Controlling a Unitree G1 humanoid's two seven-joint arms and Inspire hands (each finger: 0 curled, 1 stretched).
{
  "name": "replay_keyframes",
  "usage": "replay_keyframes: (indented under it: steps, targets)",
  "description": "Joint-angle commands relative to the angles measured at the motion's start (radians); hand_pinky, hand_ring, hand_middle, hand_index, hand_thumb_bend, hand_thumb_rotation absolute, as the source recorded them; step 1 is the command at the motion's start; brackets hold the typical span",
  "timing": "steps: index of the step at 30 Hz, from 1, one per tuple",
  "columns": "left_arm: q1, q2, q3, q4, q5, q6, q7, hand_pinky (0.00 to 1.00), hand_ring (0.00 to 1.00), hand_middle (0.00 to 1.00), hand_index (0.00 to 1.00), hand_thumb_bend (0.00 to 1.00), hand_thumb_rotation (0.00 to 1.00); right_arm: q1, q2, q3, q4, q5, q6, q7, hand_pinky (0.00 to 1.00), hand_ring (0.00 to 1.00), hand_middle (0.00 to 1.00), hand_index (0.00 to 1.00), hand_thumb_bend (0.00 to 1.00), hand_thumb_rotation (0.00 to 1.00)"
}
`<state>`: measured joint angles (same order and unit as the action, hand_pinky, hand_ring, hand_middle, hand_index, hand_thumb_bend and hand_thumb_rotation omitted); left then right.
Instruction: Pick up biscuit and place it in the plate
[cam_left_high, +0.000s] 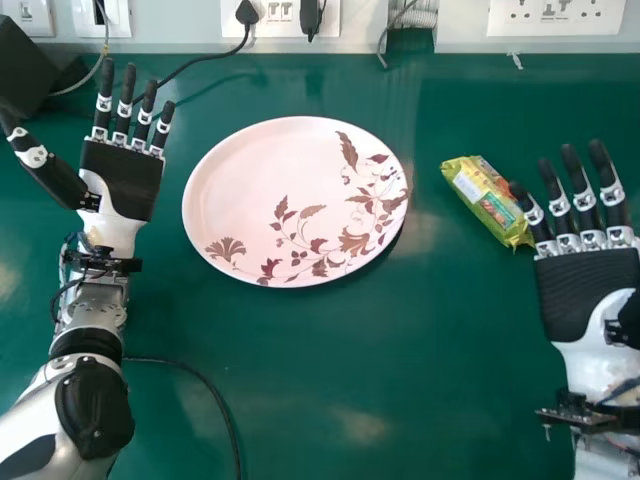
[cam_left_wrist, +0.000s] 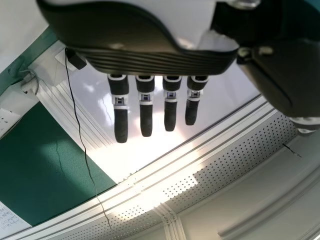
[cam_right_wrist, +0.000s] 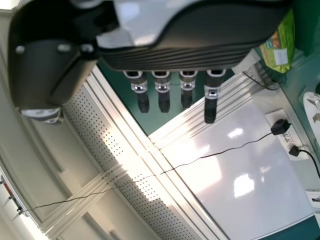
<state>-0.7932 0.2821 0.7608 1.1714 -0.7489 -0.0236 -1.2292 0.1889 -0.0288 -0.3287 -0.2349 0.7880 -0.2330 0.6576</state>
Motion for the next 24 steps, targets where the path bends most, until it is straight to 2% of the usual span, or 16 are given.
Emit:
replay_keyframes:
  steps: [1, 5, 9, 11, 13, 15, 19, 24]
  targets:
    - [0.111, -0.017, 0.0, 0.045, 0.005, 0.016, -0.012, 0.66, 0.83, 0.9, 0.92, 1.0, 0.82, 0.022, 0.01, 0.005, -0.025, 0.004, -0.011, -0.001, 0.83, 1.0, 1.0, 1.0, 0.79, 0.61]
    - [0.118, -0.009, -0.001, 0.042, 0.005, 0.024, -0.011, 0.68, 0.83, 0.9, 0.91, 1.0, 0.81, 0.033, 0.018, 0.017, -0.045, 0.003, -0.006, -0.007, 0.83, 1.0, 1.0, 1.0, 0.8, 0.63]
    - [0.117, -0.015, -0.001, 0.029, 0.001, 0.045, 0.009, 0.67, 0.83, 0.91, 0.91, 1.0, 0.81, 0.015, 0.017, 0.044, -0.084, -0.024, 0.013, -0.062, 0.82, 1.0, 1.0, 1.0, 0.8, 0.63]
    - [0.11, -0.024, 0.003, 0.014, -0.005, 0.039, 0.031, 0.68, 0.84, 0.92, 0.92, 1.0, 0.82, -0.01, 0.012, 0.06, -0.114, -0.056, 0.028, -0.117, 0.83, 1.0, 1.0, 1.0, 0.8, 0.64]
    - [0.097, -0.036, 0.008, -0.004, -0.014, 0.029, 0.044, 0.7, 0.85, 0.93, 0.93, 1.0, 0.84, -0.039, 0.004, 0.071, -0.133, -0.081, 0.041, -0.159, 0.81, 0.98, 1.0, 1.0, 0.79, 0.7]
    - [0.081, -0.041, 0.004, -0.011, -0.013, 0.015, 0.06, 0.72, 0.86, 0.95, 0.95, 1.0, 0.85, -0.069, -0.005, 0.077, -0.134, -0.099, 0.043, -0.178, 0.8, 0.98, 1.0, 1.0, 0.78, 0.7]
    - [0.052, -0.047, -0.01, 0.022, -0.002, 0.014, 0.082, 0.73, 0.87, 0.95, 0.96, 1.0, 0.85, -0.117, -0.016, 0.076, -0.104, -0.117, 0.03, -0.181, 0.81, 0.99, 1.0, 1.0, 0.77, 0.67]
    - [0.074, -0.043, -0.031, 0.067, 0.035, -0.017, 0.071, 0.72, 0.85, 0.94, 0.95, 1.0, 0.85, -0.133, -0.009, 0.071, -0.061, -0.12, 0.0, -0.162, 0.81, 1.0, 1.0, 1.0, 0.78, 0.69]
